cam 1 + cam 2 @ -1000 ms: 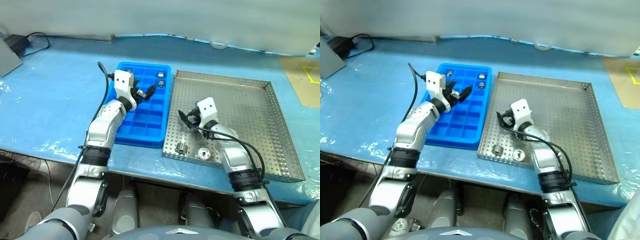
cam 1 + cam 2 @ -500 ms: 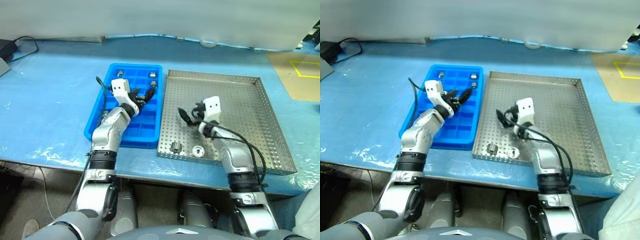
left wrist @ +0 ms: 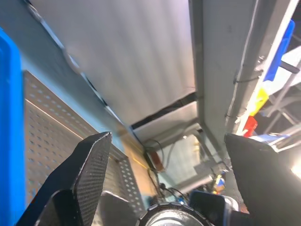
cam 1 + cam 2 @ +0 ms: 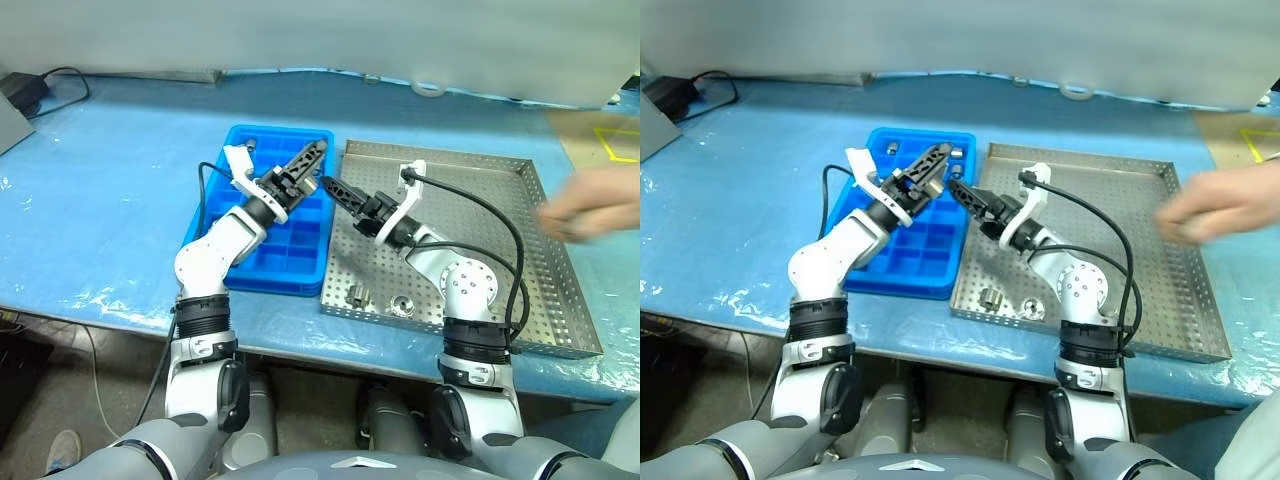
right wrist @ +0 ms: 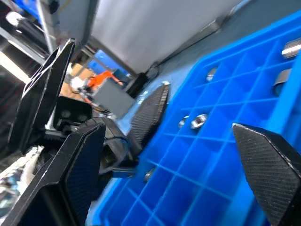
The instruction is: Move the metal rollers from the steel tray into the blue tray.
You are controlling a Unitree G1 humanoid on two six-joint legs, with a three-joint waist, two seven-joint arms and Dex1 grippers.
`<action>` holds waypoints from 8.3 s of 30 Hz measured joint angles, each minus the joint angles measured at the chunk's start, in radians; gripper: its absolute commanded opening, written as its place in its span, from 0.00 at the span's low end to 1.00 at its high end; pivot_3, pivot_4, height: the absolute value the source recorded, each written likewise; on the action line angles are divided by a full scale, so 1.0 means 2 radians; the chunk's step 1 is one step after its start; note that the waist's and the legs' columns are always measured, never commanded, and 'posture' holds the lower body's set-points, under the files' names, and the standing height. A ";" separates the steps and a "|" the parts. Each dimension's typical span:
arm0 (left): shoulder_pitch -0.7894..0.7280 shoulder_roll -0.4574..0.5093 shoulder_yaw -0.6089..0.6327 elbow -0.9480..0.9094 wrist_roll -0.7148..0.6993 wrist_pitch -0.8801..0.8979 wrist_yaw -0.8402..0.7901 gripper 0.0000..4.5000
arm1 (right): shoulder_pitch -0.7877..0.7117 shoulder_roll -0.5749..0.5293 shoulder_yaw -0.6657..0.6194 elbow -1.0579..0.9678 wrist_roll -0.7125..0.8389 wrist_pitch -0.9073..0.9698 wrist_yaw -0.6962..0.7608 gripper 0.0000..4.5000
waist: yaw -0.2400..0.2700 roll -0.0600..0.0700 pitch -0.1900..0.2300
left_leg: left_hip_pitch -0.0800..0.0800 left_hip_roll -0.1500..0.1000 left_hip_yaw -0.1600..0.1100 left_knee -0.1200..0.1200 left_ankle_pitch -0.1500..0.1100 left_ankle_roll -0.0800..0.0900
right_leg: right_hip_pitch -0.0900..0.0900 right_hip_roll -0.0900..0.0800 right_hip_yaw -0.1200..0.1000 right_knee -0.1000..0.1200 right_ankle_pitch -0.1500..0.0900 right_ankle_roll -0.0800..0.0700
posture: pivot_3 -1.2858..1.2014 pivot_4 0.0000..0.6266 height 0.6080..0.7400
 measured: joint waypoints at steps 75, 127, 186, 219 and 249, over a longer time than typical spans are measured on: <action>-0.086 0.105 0.028 0.159 0.139 -0.275 -0.023 0.94 | -0.058 -0.051 0.191 0.113 -0.323 -0.173 0.059 0.88 | 0.027 -0.002 -0.001 | 0.000 0.000 -0.004 0.000 0.004 -0.006 | -0.001 0.000 0.000 0.008 -0.001 0.000 | 0.52 0.24 1.00; 0.024 0.125 0.035 0.087 0.278 -0.362 0.063 0.94 | -0.230 -0.026 0.124 0.427 -0.350 -0.276 0.031 0.40 | 0.035 -0.003 -0.001 | -0.001 0.001 -0.003 0.000 0.003 -0.001 | -0.002 0.000 -0.003 0.008 -0.002 -0.008 | 0.65 0.24 1.00; 0.011 0.103 0.027 0.119 0.289 -0.388 0.087 0.94 | -0.216 -0.065 0.198 0.363 -0.310 -0.238 0.184 0.00 | 0.041 -0.003 -0.001 | 0.001 0.006 -0.003 -0.001 0.005 -0.005 | -0.001 0.006 -0.002 0.009 -0.003 -0.006 | 0.63 0.24 1.00; -0.111 0.070 -0.025 0.295 0.290 -0.403 -0.047 0.94 | 0.049 -0.323 0.253 -0.099 -0.222 -0.012 0.251 0.26 | 0.012 -0.003 -0.001 | 0.002 0.007 -0.003 0.000 0.005 -0.005 | -0.001 0.007 0.000 0.007 -0.003 -0.004 | 0.50 0.24 1.00; -0.086 0.081 -0.021 0.255 0.303 -0.411 -0.032 0.94 | -0.010 -0.207 0.190 -0.065 -0.157 0.008 0.261 0.26 | 0.014 -0.003 -0.001 | 0.001 0.007 -0.003 0.001 0.004 -0.004 | -0.002 0.007 -0.001 0.008 -0.001 -0.009 | 0.57 0.24 1.00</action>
